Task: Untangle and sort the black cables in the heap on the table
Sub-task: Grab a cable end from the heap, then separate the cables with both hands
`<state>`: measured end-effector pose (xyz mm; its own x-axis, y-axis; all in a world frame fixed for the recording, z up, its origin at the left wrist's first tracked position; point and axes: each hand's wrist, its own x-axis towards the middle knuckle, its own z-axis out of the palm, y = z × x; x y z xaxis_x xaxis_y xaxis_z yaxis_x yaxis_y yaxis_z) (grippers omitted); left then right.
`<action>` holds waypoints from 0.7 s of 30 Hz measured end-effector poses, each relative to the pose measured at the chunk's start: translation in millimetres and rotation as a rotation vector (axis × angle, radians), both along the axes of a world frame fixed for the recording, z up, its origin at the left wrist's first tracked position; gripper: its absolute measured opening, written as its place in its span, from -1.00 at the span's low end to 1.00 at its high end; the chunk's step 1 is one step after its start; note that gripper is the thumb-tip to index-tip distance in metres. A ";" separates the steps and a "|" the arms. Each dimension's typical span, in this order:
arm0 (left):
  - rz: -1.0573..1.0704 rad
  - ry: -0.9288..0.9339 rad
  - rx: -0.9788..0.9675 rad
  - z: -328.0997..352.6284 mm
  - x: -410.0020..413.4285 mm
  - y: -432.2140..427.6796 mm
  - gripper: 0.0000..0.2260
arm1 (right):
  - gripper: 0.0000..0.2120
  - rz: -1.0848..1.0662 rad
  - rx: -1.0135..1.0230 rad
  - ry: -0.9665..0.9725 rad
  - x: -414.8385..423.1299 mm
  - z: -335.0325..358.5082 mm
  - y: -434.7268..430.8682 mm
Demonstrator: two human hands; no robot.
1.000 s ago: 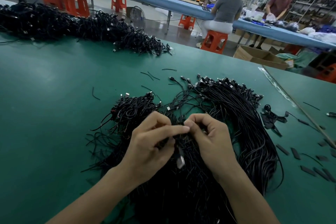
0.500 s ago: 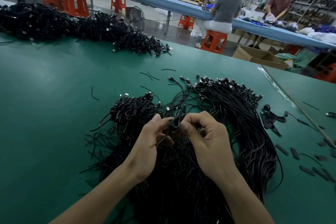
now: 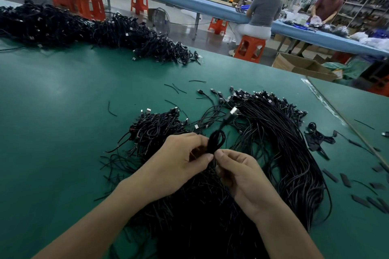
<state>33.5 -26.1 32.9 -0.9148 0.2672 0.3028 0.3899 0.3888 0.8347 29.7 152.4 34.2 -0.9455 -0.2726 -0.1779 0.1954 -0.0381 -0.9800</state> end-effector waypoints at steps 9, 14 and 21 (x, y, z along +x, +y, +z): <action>0.610 0.195 -0.498 3.1 -43.3 -25.8 -0.68 | -0.61 -0.168 1.317 0.151 -46.2 -52.7 55.4; 0.684 0.057 -0.713 -12.8 -57.3 -34.4 -0.71 | -0.65 -0.239 1.307 0.109 -50.8 -64.2 52.2; 0.780 0.115 -0.796 -21.5 -60.8 -37.2 -0.75 | -0.63 -0.259 1.128 0.027 -60.9 -57.8 59.3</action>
